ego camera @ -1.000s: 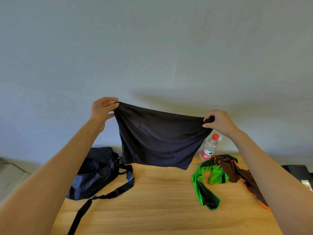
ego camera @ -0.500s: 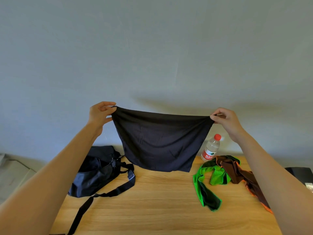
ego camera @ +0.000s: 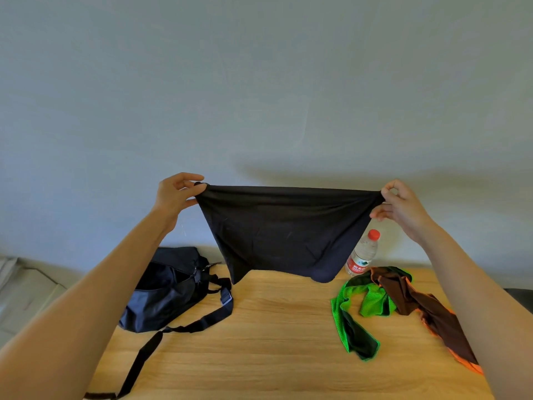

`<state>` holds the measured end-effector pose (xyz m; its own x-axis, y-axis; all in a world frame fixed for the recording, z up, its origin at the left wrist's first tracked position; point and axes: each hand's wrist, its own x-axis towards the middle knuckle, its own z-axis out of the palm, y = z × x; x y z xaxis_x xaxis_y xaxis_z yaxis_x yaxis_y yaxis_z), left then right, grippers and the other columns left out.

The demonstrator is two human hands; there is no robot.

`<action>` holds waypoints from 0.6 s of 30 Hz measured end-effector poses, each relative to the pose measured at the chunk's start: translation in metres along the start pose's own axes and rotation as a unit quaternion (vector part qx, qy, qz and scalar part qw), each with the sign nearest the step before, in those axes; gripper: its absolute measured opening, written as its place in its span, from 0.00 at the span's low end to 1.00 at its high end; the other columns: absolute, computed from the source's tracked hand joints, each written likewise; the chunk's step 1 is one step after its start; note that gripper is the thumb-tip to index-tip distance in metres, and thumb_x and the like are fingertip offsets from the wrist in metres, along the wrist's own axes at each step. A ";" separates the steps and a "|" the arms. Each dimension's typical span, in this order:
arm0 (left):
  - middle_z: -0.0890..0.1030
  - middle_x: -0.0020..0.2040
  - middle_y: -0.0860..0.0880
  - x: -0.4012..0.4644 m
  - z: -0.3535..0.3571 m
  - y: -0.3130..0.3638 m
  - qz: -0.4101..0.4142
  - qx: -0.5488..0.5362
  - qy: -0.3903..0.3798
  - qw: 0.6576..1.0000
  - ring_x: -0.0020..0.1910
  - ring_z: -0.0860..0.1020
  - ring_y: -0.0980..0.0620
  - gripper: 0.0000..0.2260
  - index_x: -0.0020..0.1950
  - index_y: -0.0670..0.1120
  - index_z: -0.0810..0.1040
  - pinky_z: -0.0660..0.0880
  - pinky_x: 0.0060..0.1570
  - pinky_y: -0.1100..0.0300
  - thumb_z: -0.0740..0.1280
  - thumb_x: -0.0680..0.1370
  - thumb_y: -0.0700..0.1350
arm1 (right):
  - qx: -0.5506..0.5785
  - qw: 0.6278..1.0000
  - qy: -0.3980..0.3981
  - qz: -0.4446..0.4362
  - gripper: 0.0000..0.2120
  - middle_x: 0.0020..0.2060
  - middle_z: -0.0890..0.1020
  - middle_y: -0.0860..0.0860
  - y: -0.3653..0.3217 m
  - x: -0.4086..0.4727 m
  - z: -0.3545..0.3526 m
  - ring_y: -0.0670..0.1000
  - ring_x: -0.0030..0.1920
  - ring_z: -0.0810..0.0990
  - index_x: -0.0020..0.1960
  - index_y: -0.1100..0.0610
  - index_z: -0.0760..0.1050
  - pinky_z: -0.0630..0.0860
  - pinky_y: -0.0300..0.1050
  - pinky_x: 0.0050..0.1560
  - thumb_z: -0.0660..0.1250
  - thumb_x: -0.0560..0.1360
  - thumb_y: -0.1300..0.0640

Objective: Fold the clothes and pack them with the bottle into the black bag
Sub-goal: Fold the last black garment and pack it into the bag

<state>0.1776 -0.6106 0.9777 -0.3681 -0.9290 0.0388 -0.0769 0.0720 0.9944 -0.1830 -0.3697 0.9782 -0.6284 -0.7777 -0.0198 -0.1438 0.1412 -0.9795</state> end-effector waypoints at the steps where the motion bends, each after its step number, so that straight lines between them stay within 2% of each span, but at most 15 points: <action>1: 0.76 0.39 0.46 0.000 0.001 0.000 0.001 0.002 -0.002 1.000 0.46 0.78 0.50 0.06 0.47 0.47 0.80 0.79 0.48 0.57 0.70 0.74 0.37 | -0.028 1.000 -0.009 -0.001 0.10 0.30 0.76 0.60 -0.001 0.000 0.000 0.51 0.26 0.80 0.42 0.55 0.62 0.76 0.38 0.28 0.52 0.83 0.60; 4: 0.75 0.39 0.47 -0.002 0.002 0.001 0.002 0.002 -0.011 1.000 0.46 0.78 0.50 0.06 0.46 0.47 0.80 0.79 0.48 0.57 0.69 0.74 0.37 | -0.088 0.996 -0.026 -0.011 0.10 0.34 0.76 0.60 -0.004 0.000 -0.001 0.50 0.28 0.81 0.42 0.55 0.63 0.78 0.38 0.30 0.54 0.82 0.62; 9: 0.76 0.48 0.40 -0.005 0.000 0.002 0.014 0.018 -0.023 0.999 0.47 0.79 0.51 0.05 0.45 0.46 0.80 0.79 0.41 0.64 0.69 0.74 0.36 | -0.075 0.997 -0.027 -0.020 0.08 0.36 0.77 0.60 -0.004 -0.002 -0.010 0.48 0.28 0.79 0.43 0.60 0.72 0.78 0.38 0.32 0.64 0.74 0.71; 11: 0.76 0.48 0.40 -0.006 -0.001 0.001 0.015 0.023 -0.030 0.999 0.47 0.79 0.50 0.05 0.45 0.46 0.80 0.80 0.41 0.64 0.69 0.74 0.36 | -0.043 0.999 -0.019 -0.011 0.08 0.37 0.77 0.58 -0.003 -0.004 -0.012 0.48 0.29 0.78 0.44 0.59 0.74 0.78 0.38 0.33 0.66 0.73 0.71; 14: 0.77 0.43 0.44 -0.007 -0.003 0.001 0.011 0.018 -0.033 0.999 0.47 0.79 0.50 0.04 0.46 0.46 0.80 0.80 0.41 0.64 0.69 0.75 0.37 | 0.018 1.000 0.007 -0.003 0.05 0.34 0.80 0.54 -0.002 -0.008 -0.015 0.48 0.28 0.79 0.46 0.58 0.77 0.77 0.37 0.33 0.67 0.74 0.67; 18: 0.78 0.40 0.45 -0.009 -0.005 -0.001 -0.002 0.006 -0.032 0.999 0.44 0.79 0.50 0.05 0.49 0.46 0.80 0.80 0.41 0.64 0.67 0.76 0.38 | 0.085 0.996 0.034 0.007 0.03 0.29 0.81 0.48 0.001 -0.008 -0.016 0.47 0.27 0.78 0.46 0.59 0.78 0.71 0.36 0.27 0.67 0.74 0.64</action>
<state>0.1858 -0.6041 0.9768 -0.4264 -0.9041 0.0281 -0.0898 0.0732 0.9933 -0.1907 -0.3533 0.9808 -0.6810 -0.7319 -0.0254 -0.0076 0.0417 -0.9991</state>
